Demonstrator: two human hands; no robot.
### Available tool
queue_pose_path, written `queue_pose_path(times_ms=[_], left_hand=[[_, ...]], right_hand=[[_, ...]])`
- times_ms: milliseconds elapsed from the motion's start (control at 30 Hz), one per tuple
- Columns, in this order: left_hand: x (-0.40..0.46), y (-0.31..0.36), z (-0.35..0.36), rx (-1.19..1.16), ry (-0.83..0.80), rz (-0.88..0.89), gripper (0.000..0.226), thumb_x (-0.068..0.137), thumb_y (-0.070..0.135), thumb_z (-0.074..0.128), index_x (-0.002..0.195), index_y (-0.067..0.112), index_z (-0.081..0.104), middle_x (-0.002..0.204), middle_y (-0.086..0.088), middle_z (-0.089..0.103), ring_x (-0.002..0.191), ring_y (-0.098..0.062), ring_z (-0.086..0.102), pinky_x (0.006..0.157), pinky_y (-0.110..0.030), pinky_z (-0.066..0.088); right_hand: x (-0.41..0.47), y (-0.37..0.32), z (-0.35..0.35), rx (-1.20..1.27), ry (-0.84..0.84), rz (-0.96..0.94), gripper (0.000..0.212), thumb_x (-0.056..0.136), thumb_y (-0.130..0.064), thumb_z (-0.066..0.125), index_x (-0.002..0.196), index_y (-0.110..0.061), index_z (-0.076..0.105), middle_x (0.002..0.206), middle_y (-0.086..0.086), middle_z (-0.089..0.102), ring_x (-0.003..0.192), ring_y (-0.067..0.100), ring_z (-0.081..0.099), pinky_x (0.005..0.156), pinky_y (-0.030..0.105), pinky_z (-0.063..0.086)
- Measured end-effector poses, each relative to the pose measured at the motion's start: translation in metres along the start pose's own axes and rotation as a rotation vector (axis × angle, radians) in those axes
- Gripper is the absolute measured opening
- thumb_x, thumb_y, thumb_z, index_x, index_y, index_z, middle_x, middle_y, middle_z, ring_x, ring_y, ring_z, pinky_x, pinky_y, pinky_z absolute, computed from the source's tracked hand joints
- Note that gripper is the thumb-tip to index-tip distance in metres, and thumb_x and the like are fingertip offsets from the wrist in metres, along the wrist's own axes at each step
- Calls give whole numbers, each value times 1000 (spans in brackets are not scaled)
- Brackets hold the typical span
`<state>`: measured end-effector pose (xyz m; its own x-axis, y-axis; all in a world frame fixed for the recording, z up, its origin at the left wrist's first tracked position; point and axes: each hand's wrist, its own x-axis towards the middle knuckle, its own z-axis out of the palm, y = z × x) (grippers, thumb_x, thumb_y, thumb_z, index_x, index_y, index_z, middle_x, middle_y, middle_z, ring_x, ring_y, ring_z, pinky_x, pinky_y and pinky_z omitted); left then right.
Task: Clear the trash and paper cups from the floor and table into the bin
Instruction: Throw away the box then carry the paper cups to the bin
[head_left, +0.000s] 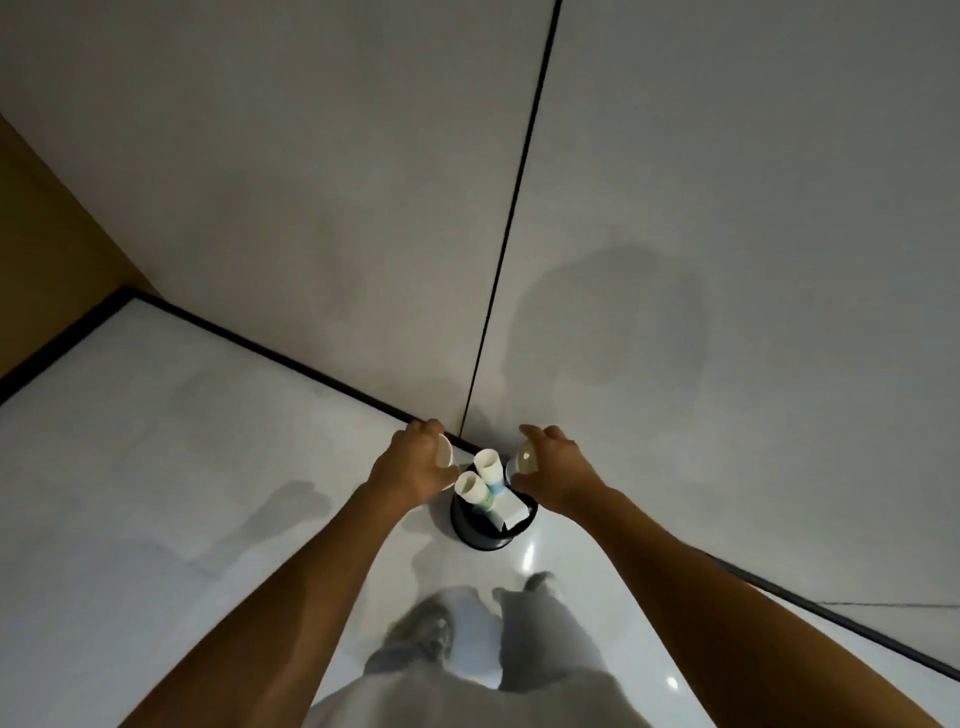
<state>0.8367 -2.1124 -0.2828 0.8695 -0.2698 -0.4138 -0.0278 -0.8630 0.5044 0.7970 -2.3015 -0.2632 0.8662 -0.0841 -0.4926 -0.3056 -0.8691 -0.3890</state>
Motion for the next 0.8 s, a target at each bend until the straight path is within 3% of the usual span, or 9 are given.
queue_pose_path(times_ms=[267,533,667,800], left_hand=[[63,7,53,-394,104,-401,58,81,32,70,129,12,45,126,-14,49,116,-30,49,96,-39,45],[122,2,114,-632,237,-699,58,79,29,73,127,12,44,123,-12,48,111,-27,50,85,-31,45],[155,-26,158,-622,257,-783,61,80,32,71,130,11,43,126,-13,48,113,-28,49,82,-31,44],[197,-59,209,-615,321,-811,60,81,33,70,131,13,44,129,-11,47,115,-27,47,83,-32,46]], right_hand=[[113,35,-20,-216,-263,-201,75,82,-26,68,145,-16,31,139,13,39,123,34,42,102,35,36],[202,69,-1,-310,-428,-396,67,86,-23,65,143,-12,32,139,13,39,127,30,37,103,37,35],[252,83,39,-313,-442,-341,68,84,-24,69,142,-15,35,138,11,40,124,28,42,98,32,40],[321,95,91,-281,-428,-284,69,83,-26,71,141,-15,36,136,12,41,123,31,43,94,36,43]])
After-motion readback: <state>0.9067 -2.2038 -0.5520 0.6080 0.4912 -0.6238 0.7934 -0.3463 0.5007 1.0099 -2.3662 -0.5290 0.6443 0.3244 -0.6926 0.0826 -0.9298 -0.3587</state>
